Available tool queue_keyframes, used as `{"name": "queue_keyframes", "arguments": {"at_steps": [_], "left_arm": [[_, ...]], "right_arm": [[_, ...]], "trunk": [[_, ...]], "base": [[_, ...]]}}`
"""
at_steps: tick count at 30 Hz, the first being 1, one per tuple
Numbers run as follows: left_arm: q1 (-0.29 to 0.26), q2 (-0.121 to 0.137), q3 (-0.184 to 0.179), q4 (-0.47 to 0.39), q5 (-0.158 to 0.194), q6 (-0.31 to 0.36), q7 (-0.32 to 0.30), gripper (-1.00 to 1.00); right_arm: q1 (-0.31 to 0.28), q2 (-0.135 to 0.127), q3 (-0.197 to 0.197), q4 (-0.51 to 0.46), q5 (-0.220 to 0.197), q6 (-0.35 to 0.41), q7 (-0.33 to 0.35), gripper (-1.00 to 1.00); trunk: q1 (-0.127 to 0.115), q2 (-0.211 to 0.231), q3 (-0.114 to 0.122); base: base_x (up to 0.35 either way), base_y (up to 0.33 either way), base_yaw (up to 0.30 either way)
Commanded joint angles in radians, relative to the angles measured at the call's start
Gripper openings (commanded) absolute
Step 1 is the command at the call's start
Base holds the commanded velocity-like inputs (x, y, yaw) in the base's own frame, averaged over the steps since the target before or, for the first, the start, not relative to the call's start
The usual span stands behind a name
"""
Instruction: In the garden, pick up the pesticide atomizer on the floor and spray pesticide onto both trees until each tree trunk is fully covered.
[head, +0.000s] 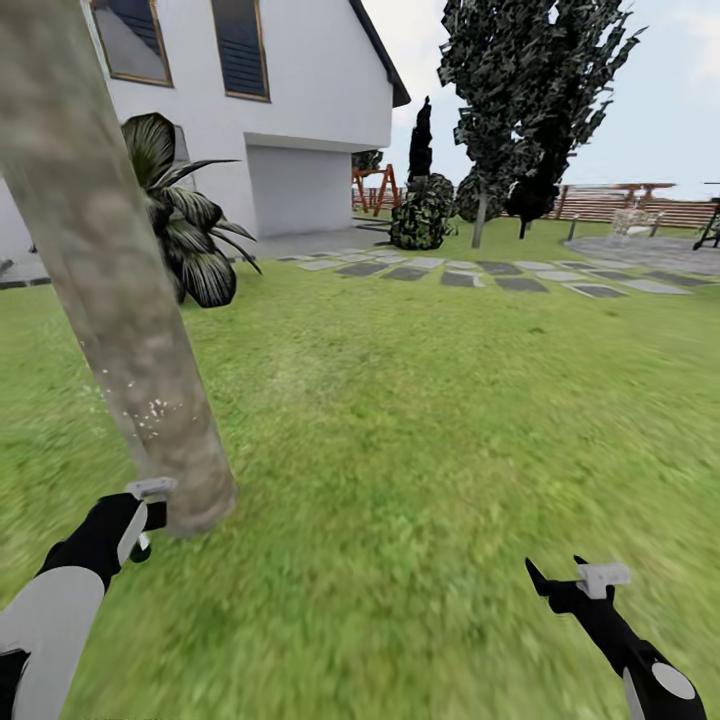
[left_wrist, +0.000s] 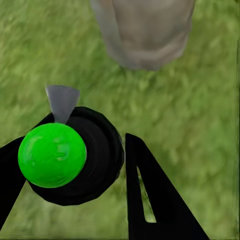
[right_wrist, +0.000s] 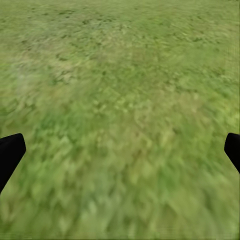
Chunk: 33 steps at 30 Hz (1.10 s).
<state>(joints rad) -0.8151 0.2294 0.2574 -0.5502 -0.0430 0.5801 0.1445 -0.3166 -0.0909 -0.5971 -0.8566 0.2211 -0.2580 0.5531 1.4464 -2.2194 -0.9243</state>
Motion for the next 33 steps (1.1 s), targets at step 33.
{"name": "queue_keyframes", "arguments": {"at_steps": [33], "left_arm": [[-0.001, -0.01, 0.0, 0.001, 0.015, 0.003, 0.0, -1.0]], "right_arm": [[-0.001, 0.002, -0.004, 0.001, 0.009, -0.007, 0.004, 1.0]], "trunk": [[0.0, 0.0, -0.001]], "base": [[0.156, -0.269, 0.156]]}}
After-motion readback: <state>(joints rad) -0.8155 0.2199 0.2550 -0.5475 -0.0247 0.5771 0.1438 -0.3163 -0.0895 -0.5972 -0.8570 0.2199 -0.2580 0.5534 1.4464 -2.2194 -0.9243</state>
